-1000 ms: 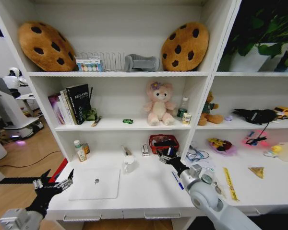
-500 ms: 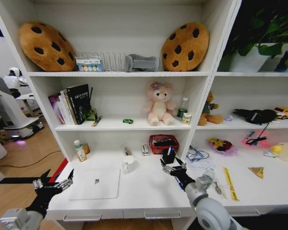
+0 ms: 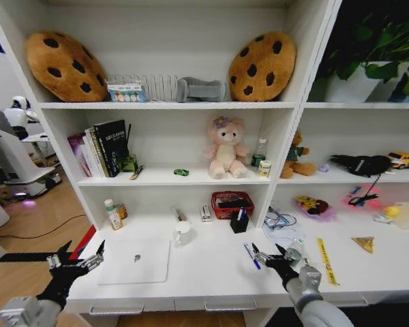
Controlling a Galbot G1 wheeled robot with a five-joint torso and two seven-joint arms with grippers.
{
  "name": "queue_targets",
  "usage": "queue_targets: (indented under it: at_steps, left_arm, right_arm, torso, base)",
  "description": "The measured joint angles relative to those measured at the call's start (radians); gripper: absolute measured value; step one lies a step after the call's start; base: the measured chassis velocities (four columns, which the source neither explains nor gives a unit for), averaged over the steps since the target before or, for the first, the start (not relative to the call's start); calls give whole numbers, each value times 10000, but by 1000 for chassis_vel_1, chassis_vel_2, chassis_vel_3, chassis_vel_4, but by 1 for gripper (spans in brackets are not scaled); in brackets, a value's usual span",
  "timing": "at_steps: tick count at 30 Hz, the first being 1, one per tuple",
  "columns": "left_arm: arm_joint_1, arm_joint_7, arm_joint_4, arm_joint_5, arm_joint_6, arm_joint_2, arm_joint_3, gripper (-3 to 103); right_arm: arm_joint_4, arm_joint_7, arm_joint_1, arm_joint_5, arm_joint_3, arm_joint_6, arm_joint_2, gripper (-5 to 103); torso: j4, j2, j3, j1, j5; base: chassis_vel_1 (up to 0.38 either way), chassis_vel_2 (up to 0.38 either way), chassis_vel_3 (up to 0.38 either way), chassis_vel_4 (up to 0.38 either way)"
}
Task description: Organize the objects on the table.
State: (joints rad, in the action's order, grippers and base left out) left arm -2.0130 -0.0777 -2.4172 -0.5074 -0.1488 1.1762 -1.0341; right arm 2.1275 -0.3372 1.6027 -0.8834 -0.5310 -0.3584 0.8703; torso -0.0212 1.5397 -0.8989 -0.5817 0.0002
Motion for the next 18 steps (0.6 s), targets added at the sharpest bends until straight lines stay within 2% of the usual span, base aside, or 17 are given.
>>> queue_targets:
  at_steps: [1,2,6,13,18]
  left_arm:
    - [0,0,0,0,0,0,0,100]
    - [0,1,-1,0,0,0,0,100]
    - [0,1,0,0,0,0,0,100]
    - [0,0,-1,0,0,0,0,100]
    - [0,0,-1,0,0,0,0,100]
  right_arm:
    - [0,0,0,0,0,0,0,100]
    - [-303,193,-466,-604,179,-467,-323,100]
    - [-877,316,-1381,-1110,652,-995,-784,100]
    - [-1577,295,-2280,-1481,1216,-1587,-957,100]
    - [-2508,535,-3324,-1425,1908,-1808,-766,100]
  torso:
    - [0,0,0,0,0]
    - [1,0,-1,-2,1]
    - [-5,0,-1,-2,-3]
    - [-4,0,-1,-2,-3]
    - [-6,0,-1,-2,-1]
  base:
    - [0,0,0,0]
    - [0,0,0,0]
    - [0,0,0,0]
    - [0,0,0,0]
    - [0,0,0,0]
